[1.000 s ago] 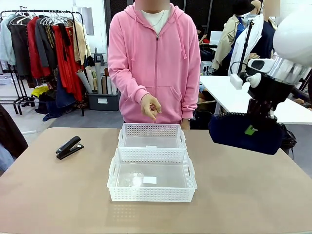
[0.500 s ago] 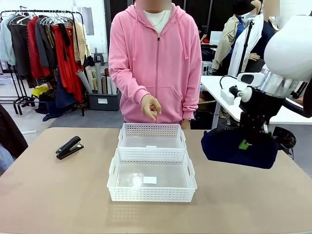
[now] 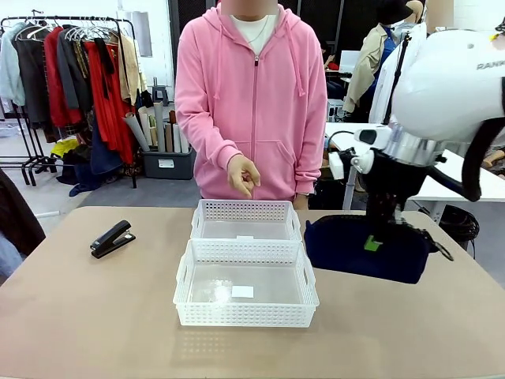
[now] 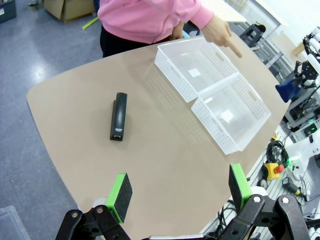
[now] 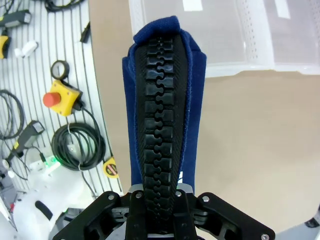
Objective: Distribute items into two baskets.
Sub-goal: Move the picked Pencil pouch towards the Organizing basket indicated by the person, stopping as directed.
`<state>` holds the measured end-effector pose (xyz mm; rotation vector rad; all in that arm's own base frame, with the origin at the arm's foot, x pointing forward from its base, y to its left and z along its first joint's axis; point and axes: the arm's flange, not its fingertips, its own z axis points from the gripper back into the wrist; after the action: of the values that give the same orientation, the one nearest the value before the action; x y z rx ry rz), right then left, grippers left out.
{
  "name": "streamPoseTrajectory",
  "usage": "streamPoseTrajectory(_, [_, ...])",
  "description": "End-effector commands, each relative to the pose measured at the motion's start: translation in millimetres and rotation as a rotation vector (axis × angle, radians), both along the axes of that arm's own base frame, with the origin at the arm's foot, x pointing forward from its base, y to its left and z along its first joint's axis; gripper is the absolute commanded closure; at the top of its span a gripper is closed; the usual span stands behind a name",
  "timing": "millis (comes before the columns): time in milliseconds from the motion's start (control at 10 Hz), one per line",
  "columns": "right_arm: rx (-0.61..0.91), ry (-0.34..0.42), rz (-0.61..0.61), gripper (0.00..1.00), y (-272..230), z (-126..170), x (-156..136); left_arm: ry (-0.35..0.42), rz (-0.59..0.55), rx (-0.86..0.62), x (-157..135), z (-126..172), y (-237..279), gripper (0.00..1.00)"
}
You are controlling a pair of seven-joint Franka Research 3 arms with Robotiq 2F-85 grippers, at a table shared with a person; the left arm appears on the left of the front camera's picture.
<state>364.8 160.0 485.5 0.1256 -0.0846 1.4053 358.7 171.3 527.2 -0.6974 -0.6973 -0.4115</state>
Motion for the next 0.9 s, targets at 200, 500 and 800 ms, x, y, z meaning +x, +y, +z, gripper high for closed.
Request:
streamPoseTrajectory(200, [-0.018, -0.001, -0.021, 1.00, 39.7, -7.1, 12.7, -0.019, -0.005, -0.015, 0.6, 1.4, 0.3, 0.00])
streamPoseTrajectory(500, [-0.135, -0.008, -0.077, 1.00, 68.0, -26.6, 26.6, -0.019, -0.005, -0.015, 0.6, 1.4, 0.3, 0.00])
streamPoseTrajectory(800, [-0.169, -0.005, -0.081, 1.00, 73.2, -32.7, 32.0, -0.019, -0.005, -0.015, 0.6, 1.4, 0.3, 0.00])
